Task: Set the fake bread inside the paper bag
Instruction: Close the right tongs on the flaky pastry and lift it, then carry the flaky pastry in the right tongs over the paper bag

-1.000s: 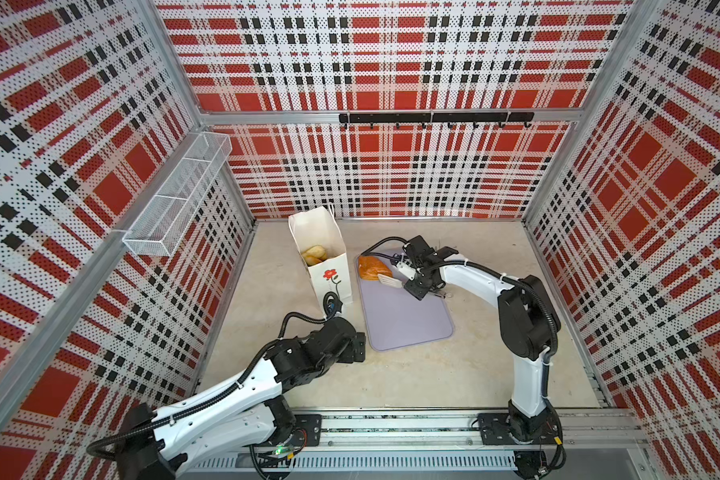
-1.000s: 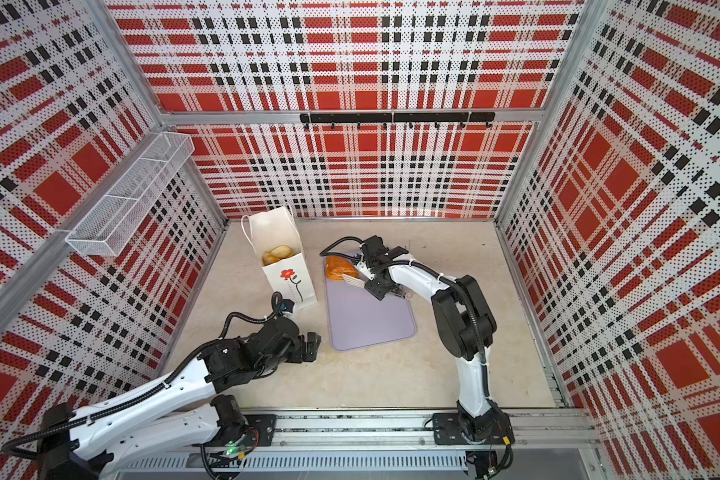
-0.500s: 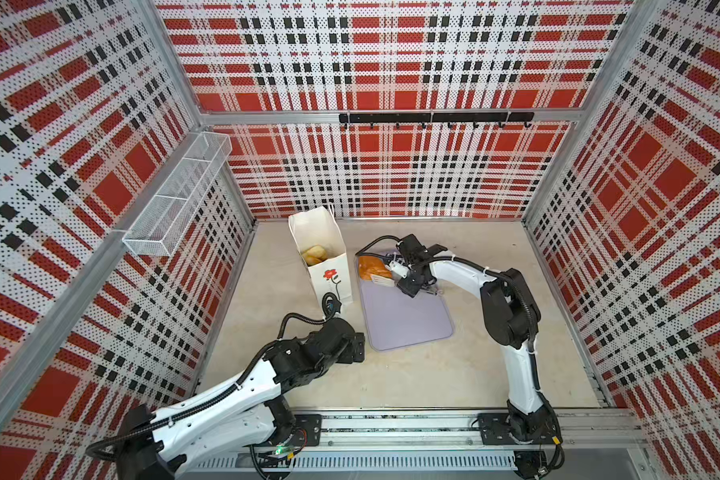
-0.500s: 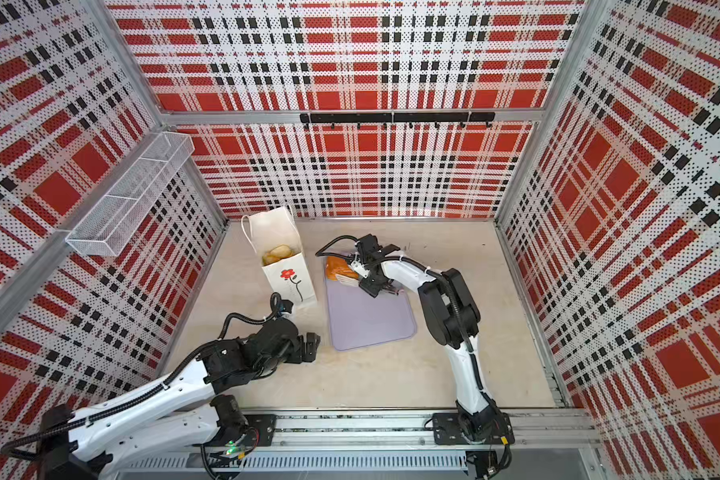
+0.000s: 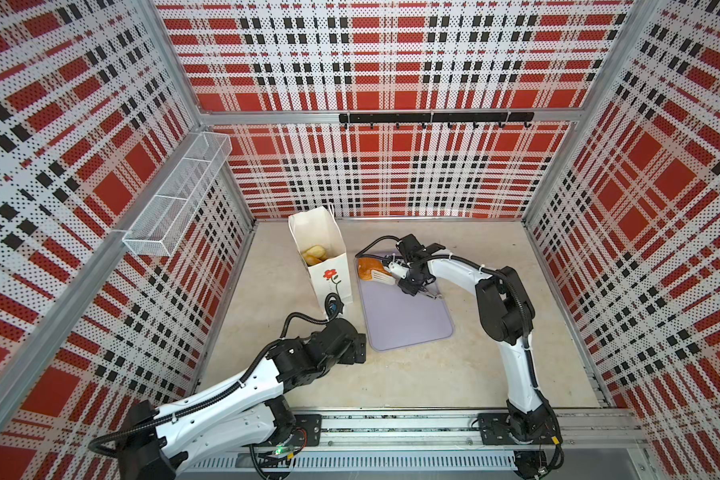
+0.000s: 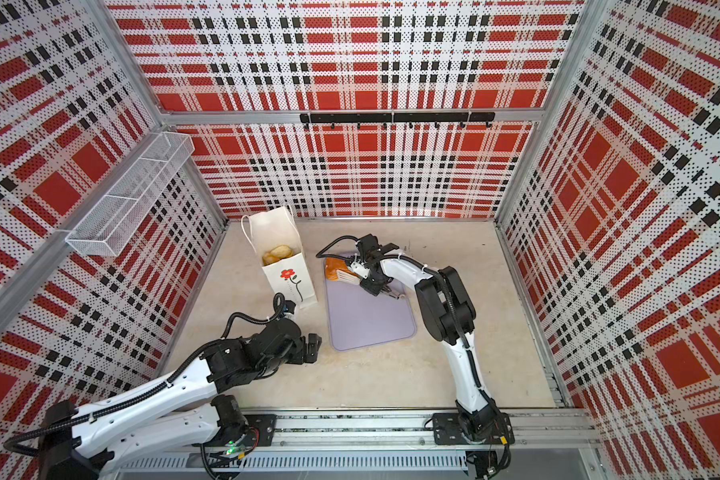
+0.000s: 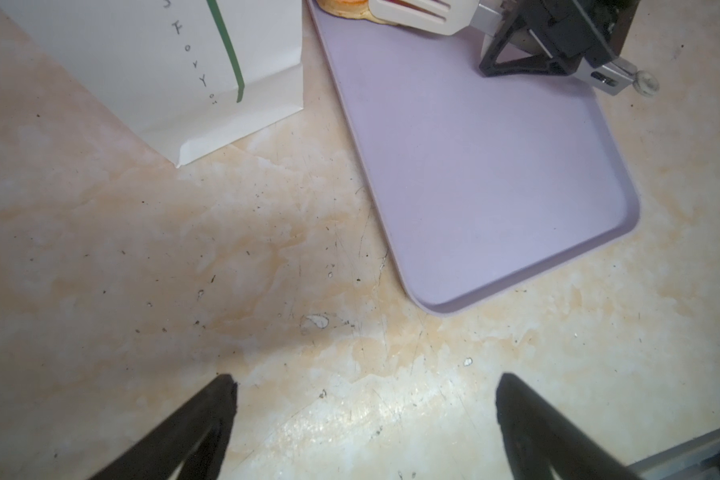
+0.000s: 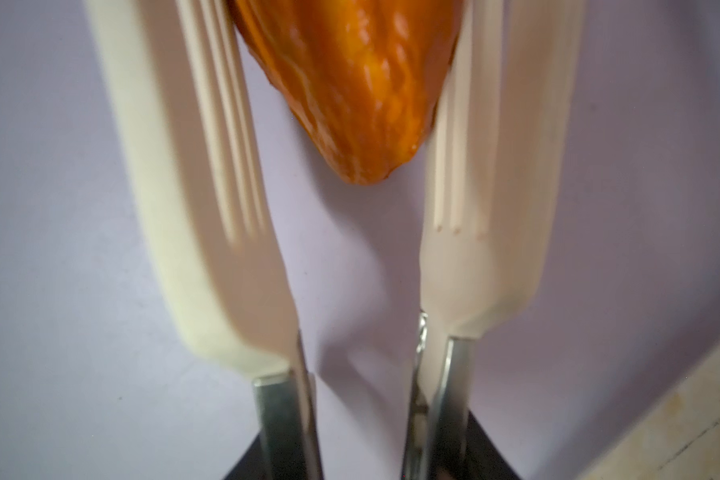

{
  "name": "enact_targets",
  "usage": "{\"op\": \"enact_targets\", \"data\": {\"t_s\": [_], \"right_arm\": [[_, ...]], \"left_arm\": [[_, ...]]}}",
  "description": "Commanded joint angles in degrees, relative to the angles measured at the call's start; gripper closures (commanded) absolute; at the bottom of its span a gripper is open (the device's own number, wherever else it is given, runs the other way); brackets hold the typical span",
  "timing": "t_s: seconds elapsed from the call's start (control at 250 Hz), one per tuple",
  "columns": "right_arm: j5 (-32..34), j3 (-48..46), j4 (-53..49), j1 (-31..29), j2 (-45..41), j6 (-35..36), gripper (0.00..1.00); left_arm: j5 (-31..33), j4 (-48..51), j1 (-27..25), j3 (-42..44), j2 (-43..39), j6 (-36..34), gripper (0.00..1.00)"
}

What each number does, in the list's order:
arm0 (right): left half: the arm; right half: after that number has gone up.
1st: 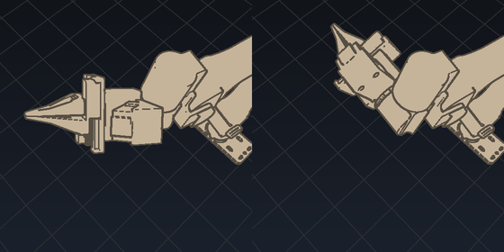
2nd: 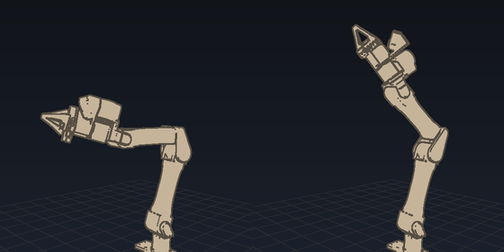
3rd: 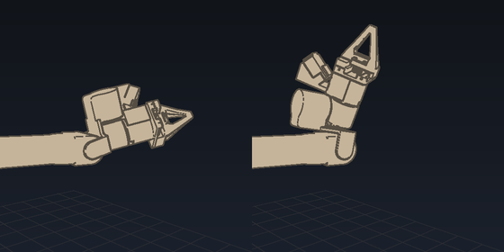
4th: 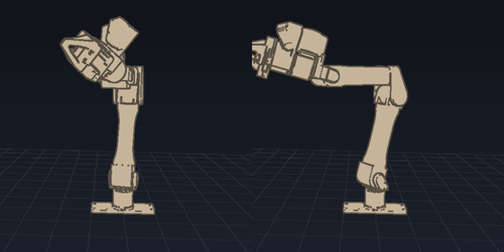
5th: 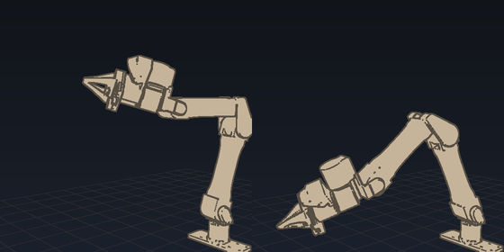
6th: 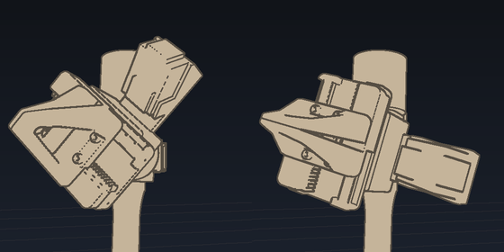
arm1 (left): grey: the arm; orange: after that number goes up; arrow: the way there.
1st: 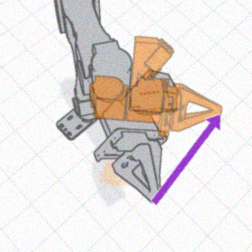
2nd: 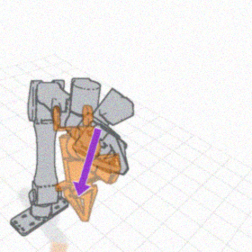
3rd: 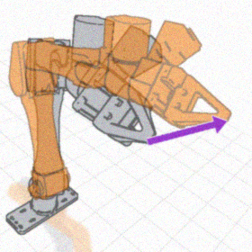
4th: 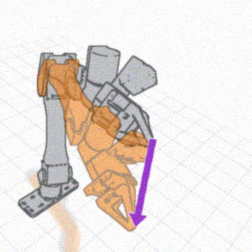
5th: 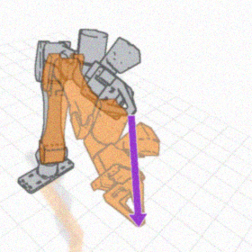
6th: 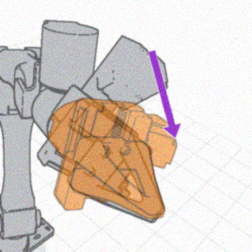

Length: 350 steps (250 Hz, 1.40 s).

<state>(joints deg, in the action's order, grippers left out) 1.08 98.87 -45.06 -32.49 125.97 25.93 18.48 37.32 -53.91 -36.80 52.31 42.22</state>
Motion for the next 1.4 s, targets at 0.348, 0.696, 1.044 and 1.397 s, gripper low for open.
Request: {"op": "enact_targets", "data": {"t_s": [0.348, 0.696, 1.044, 1.397], "right_arm": [[1.46, -10.58, 1.19, 0.17, -10.68, -4.07, 0.67], [-1.51, -20.01, 3.62, 0.16, -21.62, -9.55, 0.71], [-3.27, -25.10, 5.11, 0.15, -29.91, -13.43, 0.72], [-6.93, -26.35, 5.99, -0.03, -36.29, -17.09, 0.72]], "left_arm": [[2.66, 0.82, -1.37, -2.40, -1.49, 0.58, 0.01], [4.77, 2.61, -2.34, -4.06, -2.17, -0.20, 0.01], [6.43, 4.14, -2.46, -5.81, -3.28, -0.99, 0.01], [7.10, 6.10, -2.53, -7.57, -6.61, -2.52, 0.01]]}}
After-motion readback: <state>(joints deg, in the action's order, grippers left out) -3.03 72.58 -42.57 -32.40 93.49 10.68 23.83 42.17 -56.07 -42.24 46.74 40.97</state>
